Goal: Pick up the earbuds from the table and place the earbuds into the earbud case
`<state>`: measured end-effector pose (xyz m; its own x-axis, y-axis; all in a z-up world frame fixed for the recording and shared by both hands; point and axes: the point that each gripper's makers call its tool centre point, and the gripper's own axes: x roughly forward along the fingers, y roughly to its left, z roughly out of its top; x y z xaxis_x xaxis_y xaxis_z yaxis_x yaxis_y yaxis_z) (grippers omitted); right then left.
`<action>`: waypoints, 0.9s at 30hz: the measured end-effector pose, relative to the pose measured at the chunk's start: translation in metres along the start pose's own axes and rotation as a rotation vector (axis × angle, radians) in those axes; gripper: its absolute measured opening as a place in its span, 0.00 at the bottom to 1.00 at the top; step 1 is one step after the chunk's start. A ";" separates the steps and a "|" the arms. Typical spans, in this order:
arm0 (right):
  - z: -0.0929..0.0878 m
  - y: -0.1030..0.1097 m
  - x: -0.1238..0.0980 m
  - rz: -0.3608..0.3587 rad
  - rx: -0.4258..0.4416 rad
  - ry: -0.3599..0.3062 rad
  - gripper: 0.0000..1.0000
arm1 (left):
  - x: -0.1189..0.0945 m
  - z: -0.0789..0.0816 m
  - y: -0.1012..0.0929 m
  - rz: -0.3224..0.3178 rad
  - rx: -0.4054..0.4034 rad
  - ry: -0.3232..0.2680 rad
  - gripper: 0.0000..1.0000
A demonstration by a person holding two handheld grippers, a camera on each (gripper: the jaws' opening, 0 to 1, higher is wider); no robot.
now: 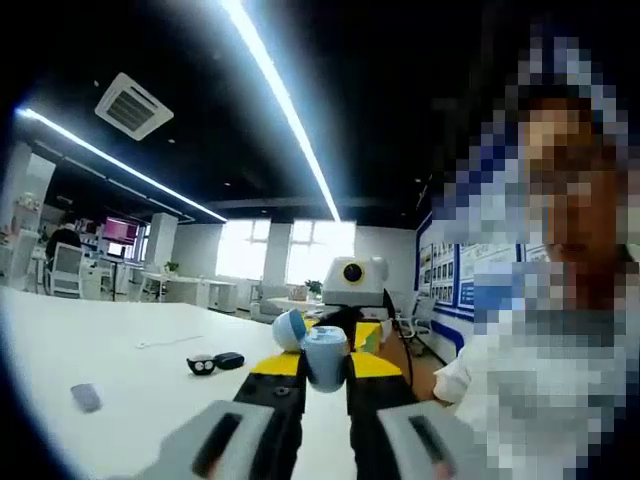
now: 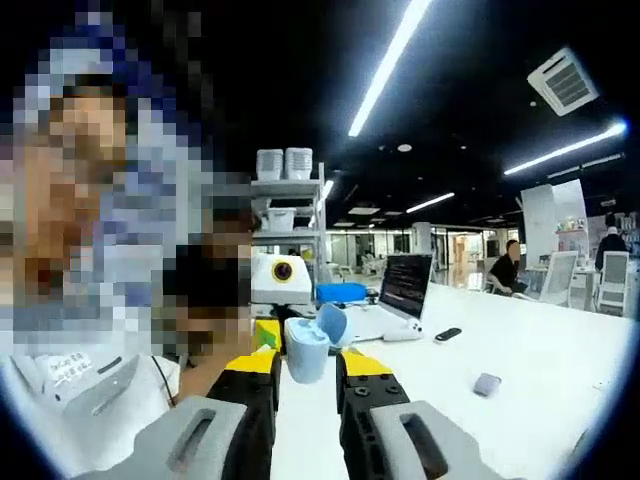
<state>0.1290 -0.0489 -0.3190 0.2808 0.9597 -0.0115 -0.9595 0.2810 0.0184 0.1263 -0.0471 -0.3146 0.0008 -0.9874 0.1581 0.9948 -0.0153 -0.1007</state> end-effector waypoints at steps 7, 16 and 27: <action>0.000 0.008 -0.007 0.048 0.076 -0.025 0.15 | 0.004 -0.007 -0.007 -0.067 -0.050 0.003 0.17; 0.004 0.003 -0.017 0.055 0.121 -0.095 0.14 | 0.006 -0.008 -0.003 -0.060 -0.088 -0.010 0.18; 0.009 0.010 -0.018 0.042 0.071 -0.108 0.15 | 0.005 -0.005 -0.009 -0.073 -0.062 -0.015 0.16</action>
<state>0.1148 -0.0637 -0.3097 0.2447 0.9646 0.0986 -0.9677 0.2365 0.0878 0.1166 -0.0524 -0.3174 -0.0690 -0.9808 0.1822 0.9840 -0.0969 -0.1493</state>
